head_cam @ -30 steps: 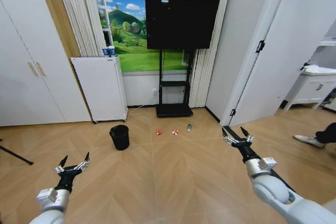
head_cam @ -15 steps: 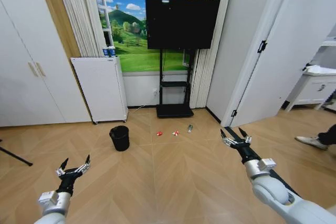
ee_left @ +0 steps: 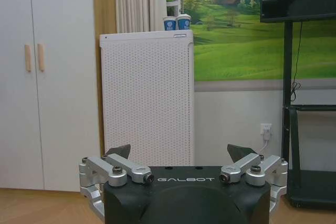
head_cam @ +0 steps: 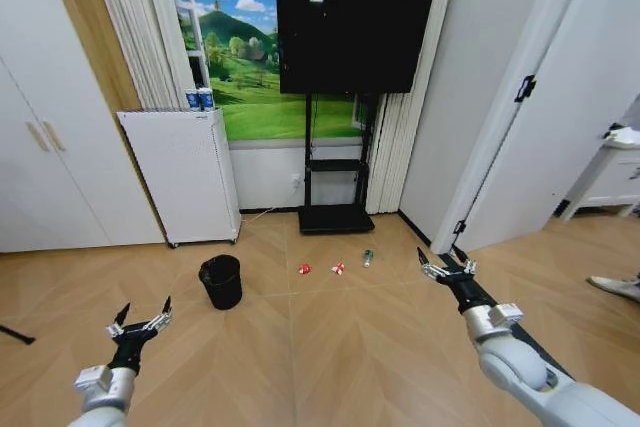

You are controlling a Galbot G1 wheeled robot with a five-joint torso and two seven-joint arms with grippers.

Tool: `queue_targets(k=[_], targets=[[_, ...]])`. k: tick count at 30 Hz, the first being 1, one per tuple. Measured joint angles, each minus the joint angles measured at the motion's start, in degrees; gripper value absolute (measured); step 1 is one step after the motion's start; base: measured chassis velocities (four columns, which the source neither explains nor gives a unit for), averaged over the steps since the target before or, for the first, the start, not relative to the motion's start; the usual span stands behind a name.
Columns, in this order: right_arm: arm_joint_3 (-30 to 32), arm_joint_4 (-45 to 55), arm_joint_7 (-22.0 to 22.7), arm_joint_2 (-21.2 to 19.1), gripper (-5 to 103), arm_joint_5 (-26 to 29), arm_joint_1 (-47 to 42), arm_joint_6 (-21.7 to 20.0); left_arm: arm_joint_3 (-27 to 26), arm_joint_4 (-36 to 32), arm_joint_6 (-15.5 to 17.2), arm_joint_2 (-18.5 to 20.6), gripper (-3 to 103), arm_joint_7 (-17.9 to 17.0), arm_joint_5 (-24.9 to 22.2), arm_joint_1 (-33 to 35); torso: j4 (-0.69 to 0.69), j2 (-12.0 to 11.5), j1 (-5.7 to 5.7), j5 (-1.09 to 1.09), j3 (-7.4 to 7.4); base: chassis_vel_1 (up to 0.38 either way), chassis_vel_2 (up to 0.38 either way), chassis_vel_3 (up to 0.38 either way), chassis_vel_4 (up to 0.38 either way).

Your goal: Pick up the trash bin and place the garbage on the floor into it.

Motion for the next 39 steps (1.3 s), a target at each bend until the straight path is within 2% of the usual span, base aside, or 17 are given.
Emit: queue_targets(k=[3, 4, 6, 8, 9, 10, 12, 13, 15, 16, 19, 21, 24, 25, 29, 31, 39], targets=[[0.0, 0.0, 0.0, 0.1, 100, -0.2, 0.0, 0.1, 0.1, 0.1, 0.0, -0.1, 100, 0.0, 0.0, 0.0, -0.05, 0.0, 0.02, -0.16, 0.01, -0.37, 0.362, 0.374, -0.326], [-0.1, 0.0, -0.1, 0.2, 100, -0.4, -0.1, 0.1, 0.1, 0.1, 0.0, -0.1, 100, 0.0, 0.0, 0.0, 0.06, 0.0, 0.02, 0.01, 0.01, -0.367, 0.391, 0.372, -0.389], [-0.1, 0.0, -0.1, 0.3, 100, -0.5, -0.1, 0.2, 0.1, 0.0, 0.0, -0.1, 100, 0.0, 0.1, 0.0, 0.0, 0.0, 0.01, 0.03, 0.0, -0.357, 0.391, 0.359, -0.363], [-0.1, 0.0, 0.0, 0.4, 100, -0.8, -0.2, 0.2, 0.2, 0.1, 0.0, -0.2, 100, 0.0, 0.2, 0.1, -0.02, 0.0, 0.03, -0.21, 0.02, -0.346, 0.359, 0.356, -0.366], [-0.1, 0.0, 0.0, 0.4, 100, -0.8, -0.2, 0.2, 0.2, 0.1, 0.0, -0.2, 100, 0.0, 0.2, 0.1, -0.02, 0.0, 0.03, -0.21, 0.02, -0.346, 0.357, 0.353, -0.366], [-0.2, 0.0, 0.0, 0.5, 100, -0.9, -0.2, 0.2, 0.2, 0.1, 0.0, -0.2, 100, 0.0, 0.2, 0.1, 0.05, 0.0, 0.03, 0.02, 0.02, -0.387, 0.357, 0.341, -0.355], [-0.3, 0.0, 0.0, 0.6, 100, -1.0, -0.3, 0.2, 0.2, 0.1, 0.0, -0.2, 100, 0.0, 0.2, 0.1, -0.02, 0.0, 0.01, 0.01, 0.0, -0.32, 0.377, 0.341, -0.319], [-0.3, 0.0, 0.0, 0.6, 100, -1.2, -0.3, 0.2, 0.2, 0.1, 0.0, -0.2, 100, 0.0, 0.2, 0.1, -0.03, 0.0, 0.02, -0.16, 0.02, -0.276, 0.275, 0.297, -0.319], [-0.3, 0.0, 0.1, 0.6, 100, -1.2, -0.3, 0.2, 0.3, 0.1, 0.0, -0.2, 100, 0.0, 0.2, 0.1, -0.02, 0.0, 0.02, -0.15, 0.02, -0.276, 0.275, 0.258, -0.321], [-0.6, 0.0, 0.0, 0.6, 100, -1.2, -0.3, 0.2, 0.3, 0.1, 0.0, -0.2, 100, -0.1, 0.2, 0.1, 0.01, 0.0, 0.01, 0.03, 0.01, -0.291, 0.315, 0.244, -0.3], [-0.8, 0.0, 0.1, 0.6, 100, -1.4, -0.1, 0.2, 0.3, 0.2, 0.0, -0.2, 100, -0.1, 0.2, 0.0, 0.02, 0.0, 0.0, -0.14, 0.0, -0.231, 0.299, 0.235, -0.266], [-1.2, -0.3, 0.0, 0.8, 100, -2.3, 0.0, 0.9, 0.4, 0.3, 0.0, -0.2, 100, -0.1, 0.2, -0.1, 0.01, 0.0, 0.0, 0.01, 0.01, -0.21, 0.277, 0.215, -0.288], [-1.4, -0.4, -0.1, 0.9, 100, -2.7, 0.2, 1.3, 0.4, 0.3, 0.0, -0.2, 100, -0.1, 0.2, -0.1, 0.0, 0.0, -0.01, -0.01, 0.0, -0.196, 0.275, 0.223, -0.276], [-1.6, -0.5, -0.6, 0.9, 100, -3.1, 0.3, 1.6, 0.5, 0.4, 0.0, -0.2, 100, -0.1, 0.1, -0.2, 0.0, 0.0, 0.01, -0.13, 0.01, -0.187, 0.159, 0.171, -0.249], [-2.0, -0.6, -1.3, 1.0, 100, -3.4, 0.4, 1.8, 0.5, 0.4, 0.0, -0.1, 100, -0.2, -0.1, -0.3, 0.02, 0.0, 0.04, 0.0, 0.02, -0.11, 0.137, 0.118, -0.074], [-2.0, -0.6, -1.5, 1.0, 100, -3.7, 0.4, 1.7, 0.6, 0.4, 0.1, -0.2, 100, -0.2, -0.1, -0.3, 0.01, 0.0, 0.03, -0.11, 0.02, -0.025, 0.041, 0.011, -0.008], [-2.1, -0.9, -1.5, 1.4, 100, -4.1, 0.3, 1.5, 0.9, 0.8, 0.0, -1.1, 100, -0.2, 0.1, -0.2, 0.0, 0.0, -0.03, -0.04, -0.01, 0.052, -0.042, -0.065, 0.025]])
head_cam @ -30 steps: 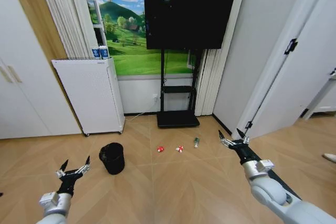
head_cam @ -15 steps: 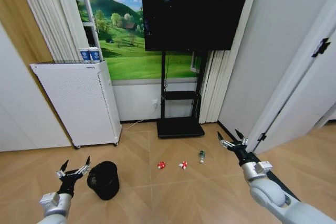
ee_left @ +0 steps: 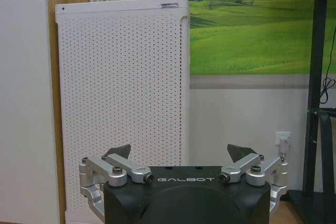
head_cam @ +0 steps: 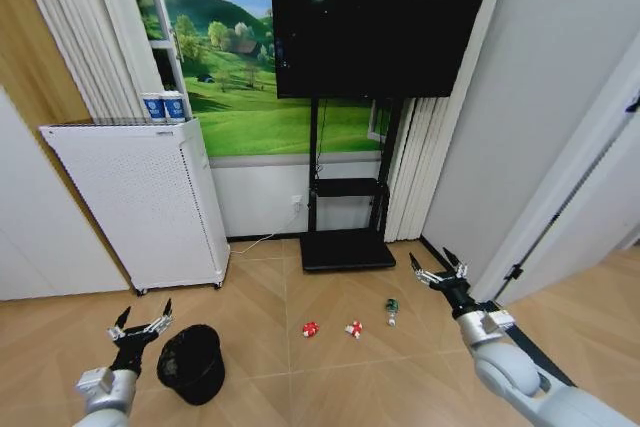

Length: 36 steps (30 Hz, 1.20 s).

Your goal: Pick up the trash bin and place the garbage on the floor into it.

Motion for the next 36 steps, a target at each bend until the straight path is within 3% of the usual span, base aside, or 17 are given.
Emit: queue_targets(k=[10, 15, 19, 21, 22, 23, 27, 28, 30, 33, 36], targets=[[-0.1, -0.6, 0.0, 0.5, 100, -0.7, -0.2, -0.1, 0.3, 0.4, -0.1, -0.6, 100, 0.2, 0.3, 0.0, 0.03, 0.0, 0.02, -0.03, 0.01, 0.138, 0.103, -0.132, -0.093], [-0.1, -0.9, 0.0, 0.7, 100, -0.8, -0.5, -0.1, 0.4, 0.6, -0.3, -1.0, 100, 0.3, 0.5, 0.0, -0.02, 0.0, 0.02, -0.04, 0.01, 0.203, 0.207, -0.184, -0.259], [-0.1, -1.2, -0.1, 0.9, 100, -0.8, -0.7, -0.2, 0.6, 0.8, -0.4, -1.4, 100, 0.5, 0.8, 0.0, 0.04, 0.0, 0.03, -0.02, 0.02, 0.205, 0.331, -0.211, -0.325], [0.0, -1.3, -0.1, 1.0, 100, -0.8, -0.7, -0.2, 0.7, 0.8, -0.5, -1.5, 100, 0.6, 0.8, 0.1, 0.03, 0.0, 0.03, -0.05, 0.0, 0.186, 0.369, -0.186, -0.347], [-0.1, -1.6, -0.1, 1.2, 100, -1.0, -0.6, 0.0, 0.8, 1.0, -0.6, -1.7, 100, 0.7, 1.0, 0.1, -0.04, 0.0, 0.02, -0.05, 0.0, 0.141, 0.377, -0.149, -0.347], [-0.2, -1.8, -0.1, 1.4, 100, -1.3, -0.5, 0.3, 0.8, 1.2, -0.8, -1.9, 100, 0.8, 1.1, 0.1, 0.04, 0.0, 0.03, -0.01, 0.01, 0.141, 0.351, -0.121, -0.347], [-0.5, -2.0, 0.6, 2.2, 100, -2.0, -0.2, 0.8, 0.8, 1.6, -1.2, -2.1, 100, 1.2, 1.3, 0.2, -0.02, 0.0, 0.04, -0.09, 0.01, 0.022, 0.291, 0.006, -0.312], [-0.5, -2.1, 0.5, 2.4, 100, -2.3, -0.2, 1.0, 0.8, 1.7, -1.2, -2.1, 100, 1.3, 1.4, 0.3, 0.07, 0.0, 0.05, -0.02, 0.03, -0.074, 0.205, 0.14, -0.188], [-0.5, -2.2, 0.3, 2.6, 100, -2.4, -0.3, 1.1, 0.8, 1.7, -1.3, -2.1, 100, 1.4, 1.4, 0.3, 0.09, 0.0, 0.07, 0.05, 0.04, -0.092, 0.179, 0.14, -0.097], [-0.6, -2.4, 0.1, 2.9, 100, -2.6, -0.4, 1.4, 0.8, 1.8, -1.4, -2.1, 100, 1.5, 1.5, 0.3, 0.0, 0.0, 0.08, -0.06, 0.03, -0.129, 0.068, 0.162, -0.007], [-0.8, -2.4, 0.0, 3.3, 100, -2.5, -0.5, 1.6, 0.8, 1.9, -1.9, -2.0, 100, 2.2, 1.7, 0.4, -0.06, 0.0, 0.06, 0.05, 0.02, -0.095, -0.056, 0.029, 0.024]])
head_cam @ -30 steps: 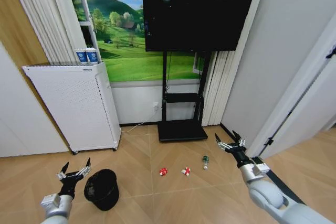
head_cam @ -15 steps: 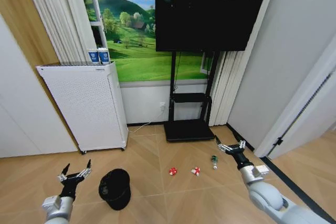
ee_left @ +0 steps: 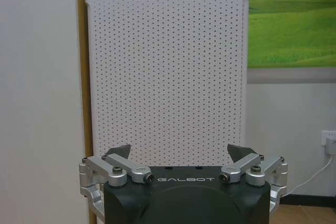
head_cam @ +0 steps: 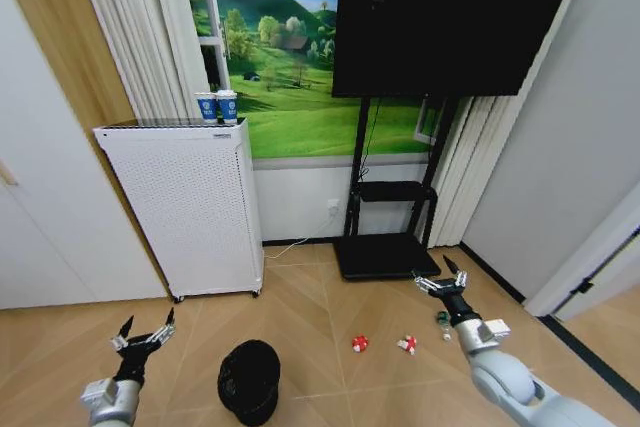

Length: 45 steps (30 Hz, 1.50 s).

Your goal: Pick up the trash bin and place the garbage on the floor into it.

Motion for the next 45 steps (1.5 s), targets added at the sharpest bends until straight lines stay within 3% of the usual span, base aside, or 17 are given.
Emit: queue_targets(k=[3, 6, 14, 29, 45], targets=[[0.0, 0.2, 0.0, 0.1, 100, 0.0, -0.1, 0.1, -0.2, 0.0, -0.1, 0.3, 100, 0.5, 0.2, 0.1, 0.06, 0.0, -0.05, -0.12, -0.02, -0.01, -0.059, -0.031, 0.026], [0.1, 0.4, 0.0, 0.1, 100, 0.0, -0.2, 0.2, -0.4, 0.0, -0.3, 0.6, 100, 0.6, 0.6, 0.2, 0.11, 0.0, -0.06, -0.03, -0.02, 0.045, -0.034, -0.054, 0.055], [1.4, 0.9, 0.1, -0.3, 100, 0.3, -0.8, 0.2, -0.4, -1.0, -1.2, 0.3, 100, 1.4, 0.5, 0.3, 0.07, 0.0, -0.04, -0.07, -0.01, 0.013, -0.002, -0.011, 0.011], [2.2, 1.2, 0.1, 0.1, 100, 0.5, -1.6, 0.9, 0.2, -3.6, 0.5, -0.7, 100, 0.8, -1.1, 1.1, 0.07, -0.3, -0.14, -0.08, -0.18, 0.0, 0.0, 0.0, 0.0], [3.1, 1.6, -0.1, 0.5, 100, 0.1, -2.3, 1.4, 0.1, -4.8, 1.9, -1.4, 100, -0.4, -1.3, 2.0, 0.07, -4.2, -1.77, -0.07, -2.47, 0.0, 0.0, 0.0, 0.0]])
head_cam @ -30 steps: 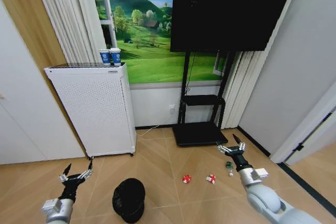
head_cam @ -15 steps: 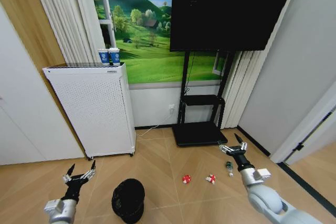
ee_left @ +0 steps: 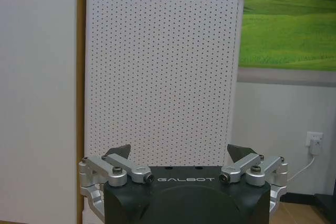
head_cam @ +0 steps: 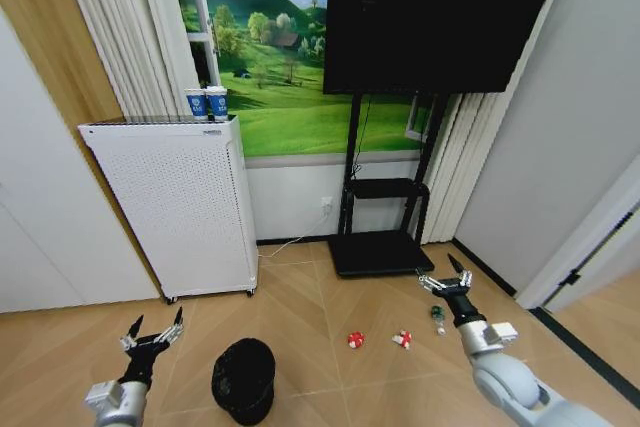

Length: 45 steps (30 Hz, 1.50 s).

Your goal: Pick up the trash bin and place the garbage on the floor into it.

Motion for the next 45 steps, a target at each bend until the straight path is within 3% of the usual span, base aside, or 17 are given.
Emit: queue_targets(k=[45], targets=[[1.7, 0.9, -0.8, 1.1, 100, -1.3, -2.4, 1.4, -0.5, -1.1, 0.9, -1.4, 100, -1.6, 0.8, 2.6, 0.0, -11.0, -4.32, 0.0, -6.7, 0.0, 0.0, 0.0, 0.0]])
